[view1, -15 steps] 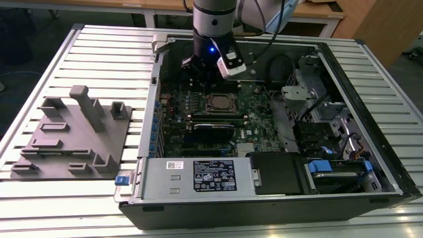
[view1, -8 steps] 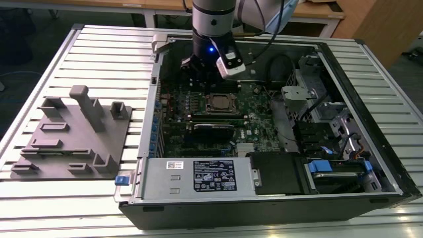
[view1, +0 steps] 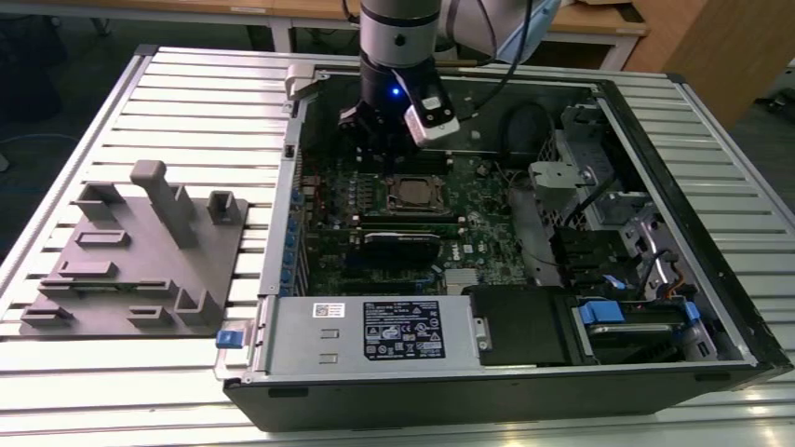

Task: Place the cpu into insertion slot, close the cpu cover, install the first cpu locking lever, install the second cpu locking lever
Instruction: 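Install the first cpu locking lever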

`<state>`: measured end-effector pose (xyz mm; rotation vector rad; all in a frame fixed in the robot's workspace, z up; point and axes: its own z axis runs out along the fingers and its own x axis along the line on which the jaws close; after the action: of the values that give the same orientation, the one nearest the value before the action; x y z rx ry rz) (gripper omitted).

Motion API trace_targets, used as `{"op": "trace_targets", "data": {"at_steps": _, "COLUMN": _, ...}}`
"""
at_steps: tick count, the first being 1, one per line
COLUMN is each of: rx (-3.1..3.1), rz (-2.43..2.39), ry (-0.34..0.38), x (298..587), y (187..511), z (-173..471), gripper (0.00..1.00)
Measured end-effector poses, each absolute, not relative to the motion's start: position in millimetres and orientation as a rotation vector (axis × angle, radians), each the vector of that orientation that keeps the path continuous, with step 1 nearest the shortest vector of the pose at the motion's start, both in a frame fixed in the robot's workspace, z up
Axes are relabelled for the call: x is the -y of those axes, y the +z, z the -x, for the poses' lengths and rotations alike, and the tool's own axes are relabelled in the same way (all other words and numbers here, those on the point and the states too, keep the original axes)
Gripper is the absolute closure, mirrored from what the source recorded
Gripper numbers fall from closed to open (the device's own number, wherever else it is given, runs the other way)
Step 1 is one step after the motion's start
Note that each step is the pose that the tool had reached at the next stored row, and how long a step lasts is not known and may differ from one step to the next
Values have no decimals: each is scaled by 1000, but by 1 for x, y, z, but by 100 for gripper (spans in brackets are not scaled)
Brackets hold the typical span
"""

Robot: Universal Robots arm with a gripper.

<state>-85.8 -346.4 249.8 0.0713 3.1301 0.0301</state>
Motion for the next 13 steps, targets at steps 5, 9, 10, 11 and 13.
{"op": "trace_targets", "data": {"at_steps": 5, "rx": -3130, "rz": -71, "ry": 30, "x": 344, "y": 250, "z": 91, "gripper": 89}}
{"op": "trace_targets", "data": {"at_steps": 9, "rx": -3130, "rz": -71, "ry": 30, "x": 343, "y": 250, "z": 97, "gripper": 89}}
{"op": "trace_targets", "data": {"at_steps": 10, "rx": -3130, "rz": -71, "ry": 30, "x": 342, "y": 250, "z": 98, "gripper": 89}}
{"op": "trace_targets", "data": {"at_steps": 11, "rx": -3130, "rz": -71, "ry": 30, "x": 342, "y": 250, "z": 99, "gripper": 89}}
{"op": "trace_targets", "data": {"at_steps": 13, "rx": -3130, "rz": -71, "ry": 30, "x": 341, "y": 250, "z": 102, "gripper": 89}}
